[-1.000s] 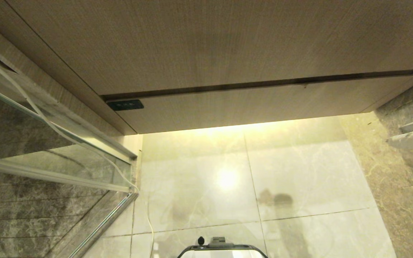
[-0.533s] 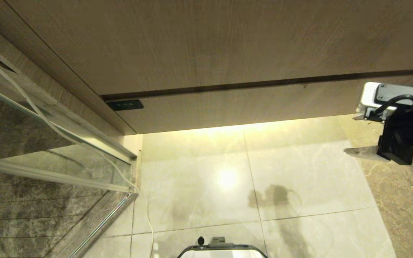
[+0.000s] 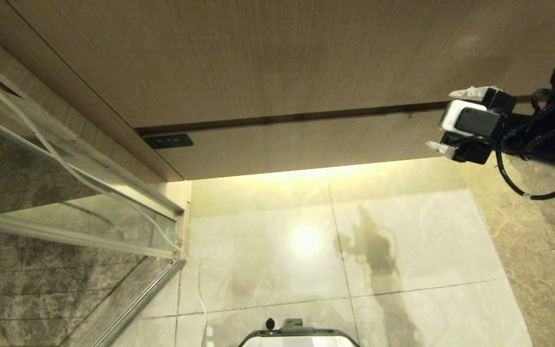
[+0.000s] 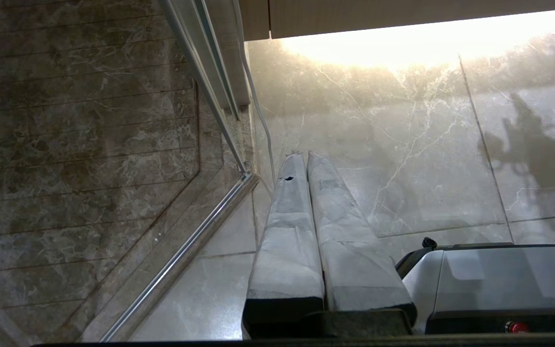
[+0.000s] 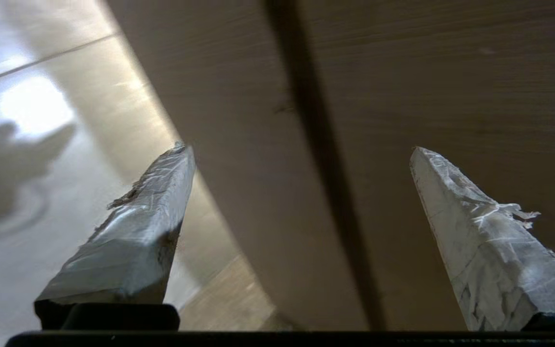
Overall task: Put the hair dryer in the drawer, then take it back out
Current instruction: Pull open the drawer
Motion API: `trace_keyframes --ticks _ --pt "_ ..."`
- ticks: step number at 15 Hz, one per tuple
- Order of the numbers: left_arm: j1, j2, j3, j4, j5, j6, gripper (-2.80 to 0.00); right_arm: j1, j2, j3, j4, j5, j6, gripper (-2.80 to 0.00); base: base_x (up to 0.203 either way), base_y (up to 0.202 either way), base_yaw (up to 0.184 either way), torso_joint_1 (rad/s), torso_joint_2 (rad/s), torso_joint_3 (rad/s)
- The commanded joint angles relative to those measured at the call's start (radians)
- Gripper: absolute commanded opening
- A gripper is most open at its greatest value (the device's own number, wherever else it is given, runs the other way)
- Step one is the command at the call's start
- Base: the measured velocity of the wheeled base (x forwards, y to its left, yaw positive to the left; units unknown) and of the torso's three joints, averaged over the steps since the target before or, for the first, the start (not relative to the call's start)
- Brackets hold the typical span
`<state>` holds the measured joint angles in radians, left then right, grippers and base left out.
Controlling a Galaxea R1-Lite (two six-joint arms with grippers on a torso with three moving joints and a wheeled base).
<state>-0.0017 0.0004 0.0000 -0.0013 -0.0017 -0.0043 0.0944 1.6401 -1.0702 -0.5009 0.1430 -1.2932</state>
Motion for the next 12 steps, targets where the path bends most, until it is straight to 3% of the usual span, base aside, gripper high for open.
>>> trace_keyframes --ticks 1,4,8,12 --pt "0.0 0.0 0.0 0.0 0.0 0.0 -2.8 -0.047 0.082 -0.015 -0.117 0.064 -0.002 0.0 0.0 0.0 0.0 0.0 0.0 0.0" --pt "0.0 0.0 0.0 0.0 0.0 0.0 -2.8 -0.07 0.085 -0.011 -0.091 0.168 0.009 0.0 0.0 0.0 0.0 0.0 0.0 0.0" --pt "0.0 0.0 0.001 0.0 0.001 0.0 -2.8 -0.074 0.06 -0.005 0.021 0.168 0.007 0.0 0.0 0.0 0.0 0.0 0.0 0.0" --pt "0.0 0.0 0.002 0.0 0.002 0.0 -2.8 -0.077 0.102 -0.015 0.018 0.217 0.002 0.0 0.0 0.0 0.0 0.0 0.0 0.0"
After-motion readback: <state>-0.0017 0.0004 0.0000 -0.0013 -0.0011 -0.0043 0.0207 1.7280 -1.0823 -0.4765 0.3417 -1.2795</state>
